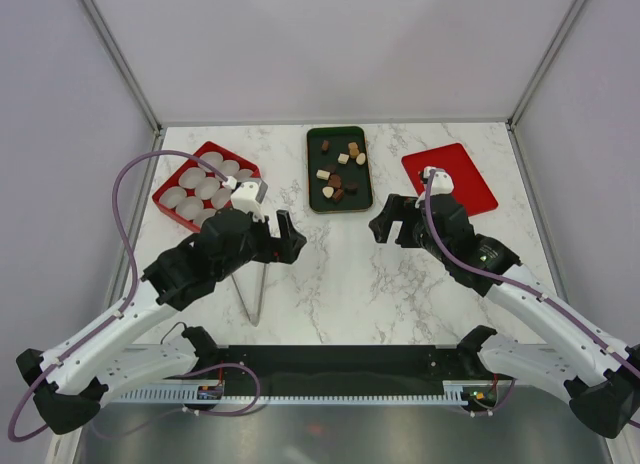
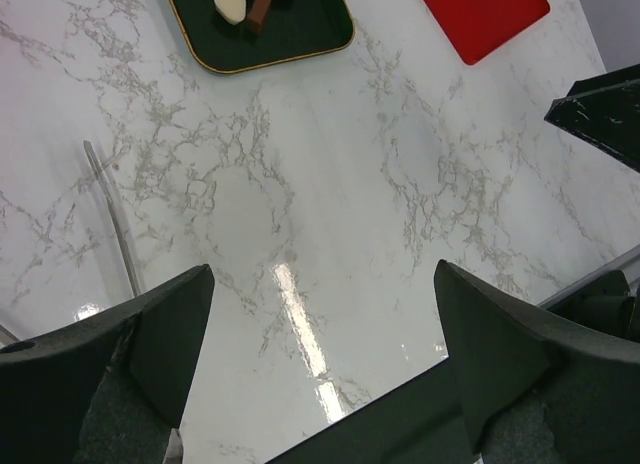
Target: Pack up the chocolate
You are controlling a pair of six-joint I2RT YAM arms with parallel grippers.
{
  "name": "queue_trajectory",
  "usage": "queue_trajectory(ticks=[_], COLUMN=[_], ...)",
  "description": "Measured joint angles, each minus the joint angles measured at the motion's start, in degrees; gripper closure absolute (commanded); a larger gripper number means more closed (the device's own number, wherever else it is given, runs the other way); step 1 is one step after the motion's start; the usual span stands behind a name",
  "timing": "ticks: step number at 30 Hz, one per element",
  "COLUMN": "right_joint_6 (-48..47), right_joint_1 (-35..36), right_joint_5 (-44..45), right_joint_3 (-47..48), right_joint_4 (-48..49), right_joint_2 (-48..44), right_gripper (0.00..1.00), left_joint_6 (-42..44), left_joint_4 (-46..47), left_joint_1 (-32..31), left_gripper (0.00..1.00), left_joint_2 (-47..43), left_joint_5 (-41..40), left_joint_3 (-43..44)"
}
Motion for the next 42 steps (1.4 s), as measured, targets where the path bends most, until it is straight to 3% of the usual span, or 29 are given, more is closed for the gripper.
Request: queue_trajectory(ticks=[11,19,26,34,42], right_joint_6=[0.42,-0.50,-2.25,-3.41,-3.93], right_joint_1=[0.00,0.00,0.00,0.00,0.00], right_joint_5=[0.46,0.37,0.39,0.39,0.42], right_joint_3=[-0.02,-0.87,-2.25,-3.56,-4.81], right_joint_4=[0.00,-0.02,0.04,0.02,0.11], right_joint_2=[0.00,-1.20,-3.76,-4.24,-5.38], right_gripper=[0.02,0.02,0.02,0.02,0.02], left_joint_6=[-5.01,-17.68,-23.96,-25.81,-22.49], left_joint_4=[-4.37,-16.00,-20.35,-18.43,-9.60], left_joint_1=[0.68,11.72,14.56,14.64,14.80], left_gripper=[0.00,0.01,0.00,0.01,0.03], left_joint_2=[0.13,2.03,5.51,8.28,14.19], left_joint_5=[-5.64,-7.58,-6.67,-5.49,0.31], left_joint_3=[0.00,-4.00,-11.85,-17.05,-19.56])
